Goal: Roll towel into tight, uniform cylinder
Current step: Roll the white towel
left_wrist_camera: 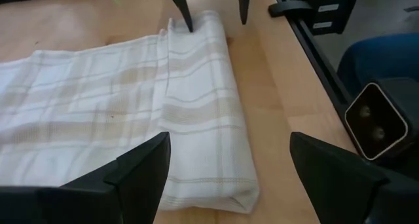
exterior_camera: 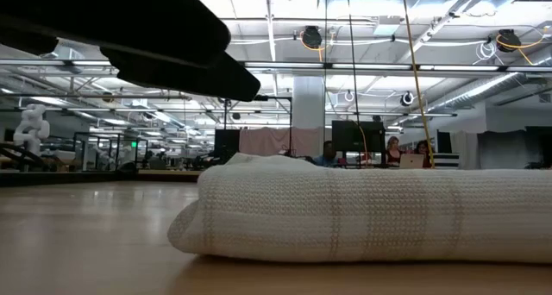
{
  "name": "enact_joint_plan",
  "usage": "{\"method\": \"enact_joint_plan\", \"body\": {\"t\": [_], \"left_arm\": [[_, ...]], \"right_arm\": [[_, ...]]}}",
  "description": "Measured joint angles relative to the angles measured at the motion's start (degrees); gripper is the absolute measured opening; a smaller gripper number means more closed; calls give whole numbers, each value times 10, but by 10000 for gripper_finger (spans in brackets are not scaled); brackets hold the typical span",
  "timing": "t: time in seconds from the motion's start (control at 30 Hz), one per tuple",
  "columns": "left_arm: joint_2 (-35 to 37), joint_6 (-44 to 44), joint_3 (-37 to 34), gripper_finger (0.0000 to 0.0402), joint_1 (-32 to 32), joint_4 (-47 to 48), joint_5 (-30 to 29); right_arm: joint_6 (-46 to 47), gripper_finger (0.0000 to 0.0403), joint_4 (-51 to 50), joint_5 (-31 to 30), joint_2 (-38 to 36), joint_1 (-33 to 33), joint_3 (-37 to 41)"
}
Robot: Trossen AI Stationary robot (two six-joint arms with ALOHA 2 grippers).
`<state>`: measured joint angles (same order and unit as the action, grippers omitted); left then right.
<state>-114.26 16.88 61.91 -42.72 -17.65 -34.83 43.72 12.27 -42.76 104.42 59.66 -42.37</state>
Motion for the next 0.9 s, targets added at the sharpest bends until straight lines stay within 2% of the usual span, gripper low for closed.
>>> {"method": "enact_joint_plan", "body": {"t": [0.3, 0.47, 0.8, 0.9], "left_arm": [[-3, 13, 0, 317, -2, -7, 17], [-35, 3, 5, 317, -3, -50, 18], [-73, 8, 22, 317, -5, -34, 13], [-72, 9, 22, 317, -3, -31, 5]], "right_arm": [[-13, 299, -1, -8, 0, 0, 0], [-11, 299, -1, -13, 0, 0, 0], [-17, 299, -10, -21, 0, 4, 0], [17, 299, -39, -20, 0, 5, 0]]}}
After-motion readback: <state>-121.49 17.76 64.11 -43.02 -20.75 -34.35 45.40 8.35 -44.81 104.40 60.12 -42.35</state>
